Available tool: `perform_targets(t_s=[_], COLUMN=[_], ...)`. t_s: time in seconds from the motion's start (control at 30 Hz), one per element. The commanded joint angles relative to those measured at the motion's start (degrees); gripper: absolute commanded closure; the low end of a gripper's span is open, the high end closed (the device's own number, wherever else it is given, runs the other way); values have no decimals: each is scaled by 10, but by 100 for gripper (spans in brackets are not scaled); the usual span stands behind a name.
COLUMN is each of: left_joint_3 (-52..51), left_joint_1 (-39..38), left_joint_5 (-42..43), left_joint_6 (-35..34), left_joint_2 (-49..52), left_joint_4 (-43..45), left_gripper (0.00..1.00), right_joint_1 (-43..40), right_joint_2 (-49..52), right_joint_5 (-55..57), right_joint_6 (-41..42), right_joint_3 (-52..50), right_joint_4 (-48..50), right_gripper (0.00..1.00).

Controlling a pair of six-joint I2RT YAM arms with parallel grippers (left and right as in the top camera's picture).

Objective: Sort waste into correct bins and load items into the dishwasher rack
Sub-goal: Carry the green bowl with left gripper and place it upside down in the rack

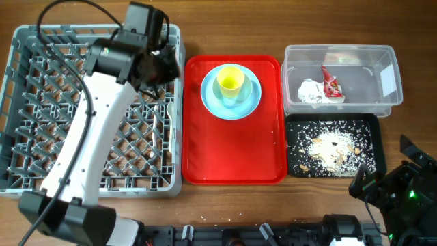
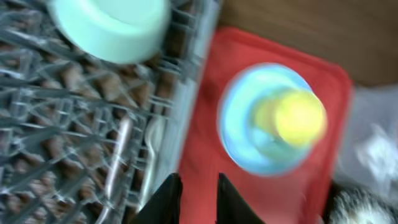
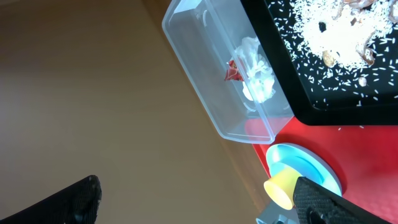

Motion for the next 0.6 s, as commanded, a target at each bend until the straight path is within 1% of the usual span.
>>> perform_targets(t_s=[0.0, 0.03, 0.1, 0.13, 0.23, 0.37, 0.43, 0.47, 0.5, 0.57], left_joint_3=[-2, -2, -2, -2, -2, -2, -2, -2, -2, -2], left_joint_1=[48, 62, 79, 88, 111, 129, 129, 129, 129, 130], left_joint_5=[-73, -73, -73, -73, -98, -103, -103, -103, -103, -103], left_joint_6=[-35, -35, -35, -35, -35, -34, -34, -34, -34, -34], left_joint_2=[19, 24, 28, 30, 30, 41, 59, 73, 85, 113], left_joint_4=[10, 10, 10, 12, 15, 21, 29, 39, 48, 63], left_gripper=[85, 86, 96, 96, 96, 96, 95, 91, 90, 91], right_joint_1=[-1, -1, -1, -1, -1, -1, -1, -1, -1, -1], right_joint_2=[-2, -2, -2, -2, -2, -2, -2, -2, -2, -2], right_joint_5=[10, 10, 10, 10, 10, 10, 10, 10, 10, 10], right_joint_6=[8, 8, 8, 8, 8, 8, 8, 8, 8, 8], right_joint_3=[-2, -2, -2, -2, -2, -2, -2, -2, -2, -2], right_joint_4=[2, 1, 2, 2, 1, 1, 2, 2, 1, 1], right_gripper=[0, 0, 0, 0, 0, 0, 0, 0, 0, 0])
